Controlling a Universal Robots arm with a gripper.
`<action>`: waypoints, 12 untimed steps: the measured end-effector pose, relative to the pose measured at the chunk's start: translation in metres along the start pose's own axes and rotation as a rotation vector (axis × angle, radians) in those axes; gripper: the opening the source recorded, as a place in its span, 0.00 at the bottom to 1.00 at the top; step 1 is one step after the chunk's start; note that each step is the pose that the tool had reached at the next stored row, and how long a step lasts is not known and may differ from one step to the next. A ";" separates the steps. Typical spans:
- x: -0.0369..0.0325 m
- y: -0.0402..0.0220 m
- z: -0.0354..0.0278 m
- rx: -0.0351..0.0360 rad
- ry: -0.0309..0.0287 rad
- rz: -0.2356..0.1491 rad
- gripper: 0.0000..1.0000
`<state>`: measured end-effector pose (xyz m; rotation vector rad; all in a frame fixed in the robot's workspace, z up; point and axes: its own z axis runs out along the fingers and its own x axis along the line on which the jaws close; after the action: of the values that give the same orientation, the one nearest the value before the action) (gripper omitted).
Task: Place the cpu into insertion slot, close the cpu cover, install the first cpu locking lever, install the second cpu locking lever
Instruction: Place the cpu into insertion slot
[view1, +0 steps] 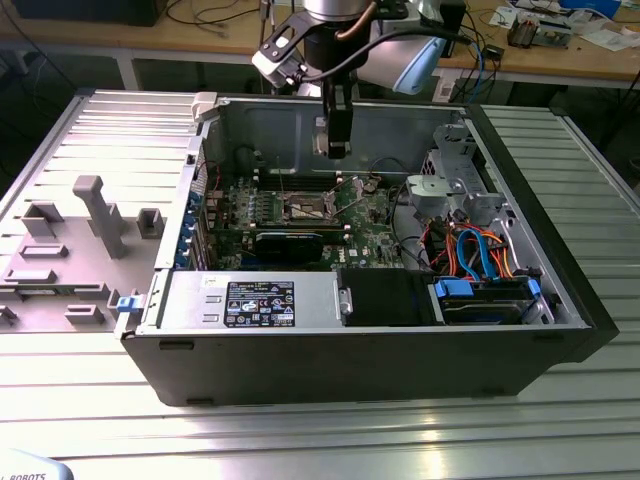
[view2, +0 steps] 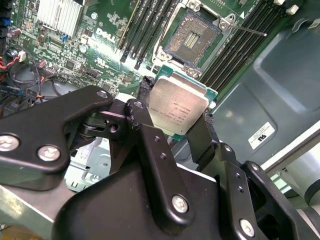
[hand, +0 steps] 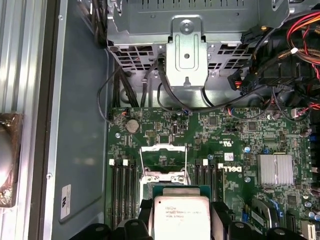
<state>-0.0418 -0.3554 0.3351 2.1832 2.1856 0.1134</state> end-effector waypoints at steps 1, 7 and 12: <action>0.0000 -0.0001 0.0010 0.0000 0.0001 0.000 0.54; -0.0001 -0.0006 0.0067 0.0000 0.0000 0.000 0.54; -0.0002 -0.0008 0.0093 0.0000 0.0000 0.000 0.54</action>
<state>-0.0418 -0.3554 0.3258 2.1832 2.1855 0.1133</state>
